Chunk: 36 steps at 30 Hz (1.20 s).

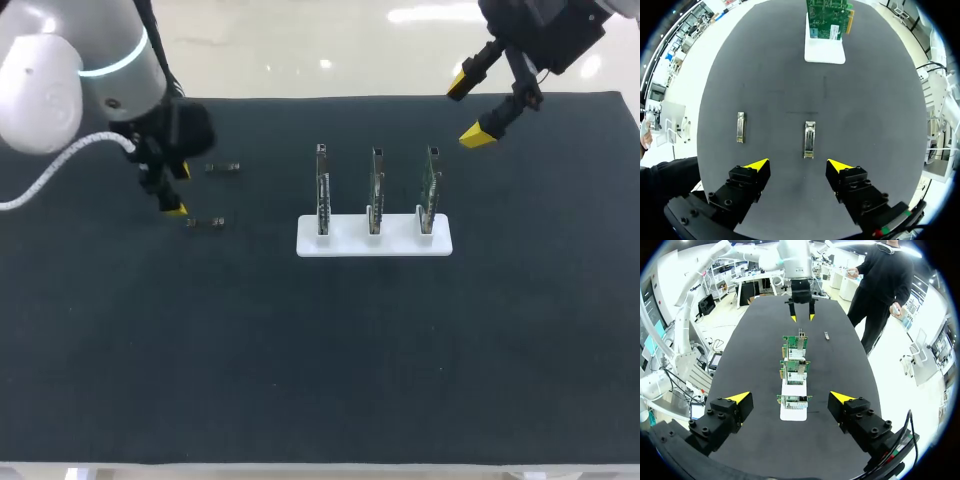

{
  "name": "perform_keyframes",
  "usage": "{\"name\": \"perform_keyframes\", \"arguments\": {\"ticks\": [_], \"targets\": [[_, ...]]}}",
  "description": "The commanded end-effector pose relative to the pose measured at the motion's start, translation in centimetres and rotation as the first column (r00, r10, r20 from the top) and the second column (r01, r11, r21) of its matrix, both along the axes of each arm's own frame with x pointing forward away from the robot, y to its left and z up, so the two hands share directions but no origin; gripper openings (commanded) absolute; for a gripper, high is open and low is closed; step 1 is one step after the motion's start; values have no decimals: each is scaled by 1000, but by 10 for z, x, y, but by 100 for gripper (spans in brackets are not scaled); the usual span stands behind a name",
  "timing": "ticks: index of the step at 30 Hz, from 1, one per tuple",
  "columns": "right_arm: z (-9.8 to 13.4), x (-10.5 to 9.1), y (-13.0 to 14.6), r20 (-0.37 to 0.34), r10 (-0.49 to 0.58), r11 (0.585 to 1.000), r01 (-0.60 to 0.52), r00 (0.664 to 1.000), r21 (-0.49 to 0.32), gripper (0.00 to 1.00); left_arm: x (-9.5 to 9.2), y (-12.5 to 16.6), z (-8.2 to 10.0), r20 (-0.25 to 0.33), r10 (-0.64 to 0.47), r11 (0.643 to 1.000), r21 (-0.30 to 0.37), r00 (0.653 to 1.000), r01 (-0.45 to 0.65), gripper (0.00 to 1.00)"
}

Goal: Pick up the optical module with the left hand, and insert it into the network port with the right hand.

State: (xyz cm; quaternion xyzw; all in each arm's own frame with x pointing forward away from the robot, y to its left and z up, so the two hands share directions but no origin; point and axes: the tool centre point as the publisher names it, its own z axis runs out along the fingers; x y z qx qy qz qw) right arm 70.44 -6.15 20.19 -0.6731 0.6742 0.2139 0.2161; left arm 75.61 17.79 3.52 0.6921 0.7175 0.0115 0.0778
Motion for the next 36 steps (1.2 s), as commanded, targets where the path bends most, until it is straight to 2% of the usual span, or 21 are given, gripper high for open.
{"name": "perform_keyframes", "arguments": {"ticks": [1, 13, 18, 36], "targets": [[0, -1, 0, 1, -1, 1000, 1, 1000, 0, 100, 8, -7, -9, -17, 1, 1000, 17, 1000, 0, 100], [0, -1, 0, 1, -1, 1000, 1, 1000, 0, 100, 8, -9, -27, -80, 28, 997, 77, 996, -21, 100], [0, -1, 0, 1, -1, 1000, 1, 1000, 0, 100, 7, -8, -35, -81, 31, 996, 84, 996, -24, 100], [0, -1, 0, 1, -1, 1000, 1, 1000, 0, 100, -5, -11, -42, -85, 21, 997, 71, 996, -15, 100]]}}
